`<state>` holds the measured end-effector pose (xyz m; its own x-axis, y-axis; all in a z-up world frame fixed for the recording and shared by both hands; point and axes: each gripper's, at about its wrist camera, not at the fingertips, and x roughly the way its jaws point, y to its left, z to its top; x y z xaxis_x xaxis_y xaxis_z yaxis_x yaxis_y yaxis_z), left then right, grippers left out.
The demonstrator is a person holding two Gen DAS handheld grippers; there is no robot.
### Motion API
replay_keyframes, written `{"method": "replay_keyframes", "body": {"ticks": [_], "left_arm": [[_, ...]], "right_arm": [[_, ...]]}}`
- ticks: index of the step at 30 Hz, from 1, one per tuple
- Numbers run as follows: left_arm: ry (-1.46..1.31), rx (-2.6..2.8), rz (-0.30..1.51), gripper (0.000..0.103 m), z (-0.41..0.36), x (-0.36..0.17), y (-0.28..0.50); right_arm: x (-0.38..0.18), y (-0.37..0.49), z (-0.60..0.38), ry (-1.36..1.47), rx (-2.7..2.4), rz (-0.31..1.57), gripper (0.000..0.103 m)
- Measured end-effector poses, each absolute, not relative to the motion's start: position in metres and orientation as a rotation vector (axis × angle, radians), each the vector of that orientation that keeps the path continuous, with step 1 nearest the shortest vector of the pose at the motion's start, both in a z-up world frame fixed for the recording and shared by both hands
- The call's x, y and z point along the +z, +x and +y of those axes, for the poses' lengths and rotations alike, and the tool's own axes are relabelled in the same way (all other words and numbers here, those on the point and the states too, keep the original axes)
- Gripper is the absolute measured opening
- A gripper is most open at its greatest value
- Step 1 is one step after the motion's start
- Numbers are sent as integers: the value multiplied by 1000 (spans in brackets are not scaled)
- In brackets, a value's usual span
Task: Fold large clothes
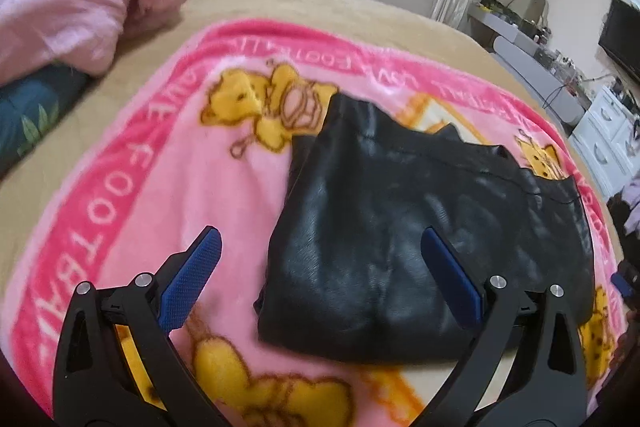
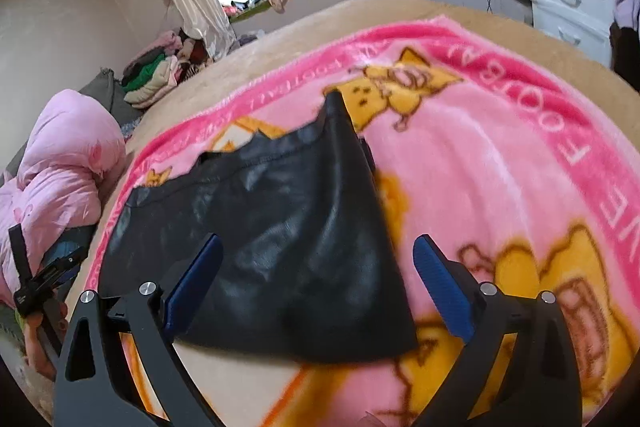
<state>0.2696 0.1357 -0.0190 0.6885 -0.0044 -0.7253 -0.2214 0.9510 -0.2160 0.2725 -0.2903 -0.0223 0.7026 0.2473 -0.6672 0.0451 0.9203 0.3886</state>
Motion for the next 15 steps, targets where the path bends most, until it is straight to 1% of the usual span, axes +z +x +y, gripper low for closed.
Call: {"method": "replay_keyframes", "body": {"ticks": [5, 9, 11, 12, 13, 14, 15], "left_arm": [[-484, 58, 884, 93, 158, -54, 282], [-546, 25, 944, 93, 159, -77, 290], [-574, 16, 954, 93, 156, -87, 293], [-578, 21, 955, 92, 154, -89, 294], [-581, 23, 956, 87, 153, -89, 294], [-583, 27, 956, 83, 153, -89, 294], [-579, 30, 955, 81, 151, -87, 294]], "right_arm": [[-44, 280, -295, 435, 121, 841, 95], [-62, 289, -300, 502, 141, 892, 95], [-72, 293, -303, 560, 174, 922, 93], [-78, 295, -304, 597, 192, 939, 87], [-85, 298, -306, 640, 216, 953, 79], [-89, 299, -306, 661, 232, 958, 77], [-90, 300, -307, 663, 244, 960, 71]]}}
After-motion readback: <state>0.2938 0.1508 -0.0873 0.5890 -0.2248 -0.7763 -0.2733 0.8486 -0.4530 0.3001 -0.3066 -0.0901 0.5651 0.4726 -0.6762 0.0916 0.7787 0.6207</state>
